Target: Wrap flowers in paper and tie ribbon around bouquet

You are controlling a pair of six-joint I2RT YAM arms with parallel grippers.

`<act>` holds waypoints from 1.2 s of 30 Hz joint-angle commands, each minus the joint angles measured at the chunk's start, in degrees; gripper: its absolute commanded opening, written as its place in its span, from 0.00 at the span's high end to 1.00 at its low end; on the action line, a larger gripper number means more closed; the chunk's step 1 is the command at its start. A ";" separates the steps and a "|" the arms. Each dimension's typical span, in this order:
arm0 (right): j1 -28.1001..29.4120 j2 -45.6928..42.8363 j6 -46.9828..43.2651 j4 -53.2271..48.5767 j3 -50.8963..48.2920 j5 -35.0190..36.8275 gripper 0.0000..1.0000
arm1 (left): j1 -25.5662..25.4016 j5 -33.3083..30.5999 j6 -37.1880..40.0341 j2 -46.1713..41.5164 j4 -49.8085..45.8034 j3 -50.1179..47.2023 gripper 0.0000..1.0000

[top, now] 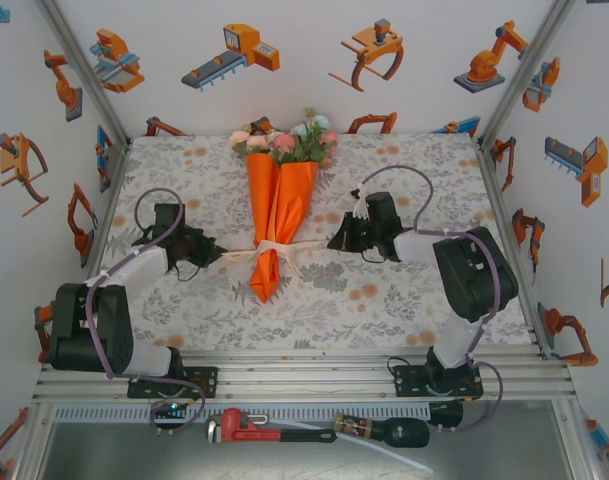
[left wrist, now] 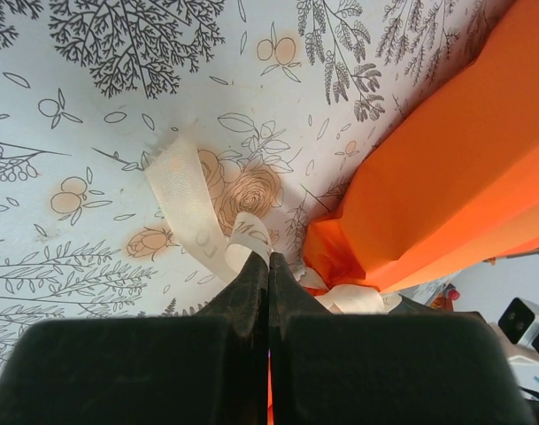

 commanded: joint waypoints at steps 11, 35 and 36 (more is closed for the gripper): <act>-5.30 -5.42 -1.78 -10.04 -3.87 15.81 1.00 | 1.93 -3.73 13.03 2.63 -5.71 1.91 1.00; -13.64 -12.38 3.36 -22.25 -7.62 35.70 1.00 | 6.47 -5.67 13.93 3.84 -3.20 -2.67 1.00; -14.49 -12.81 4.08 -22.44 -7.94 35.47 1.00 | 6.71 -5.67 13.99 3.98 -3.01 -2.90 1.00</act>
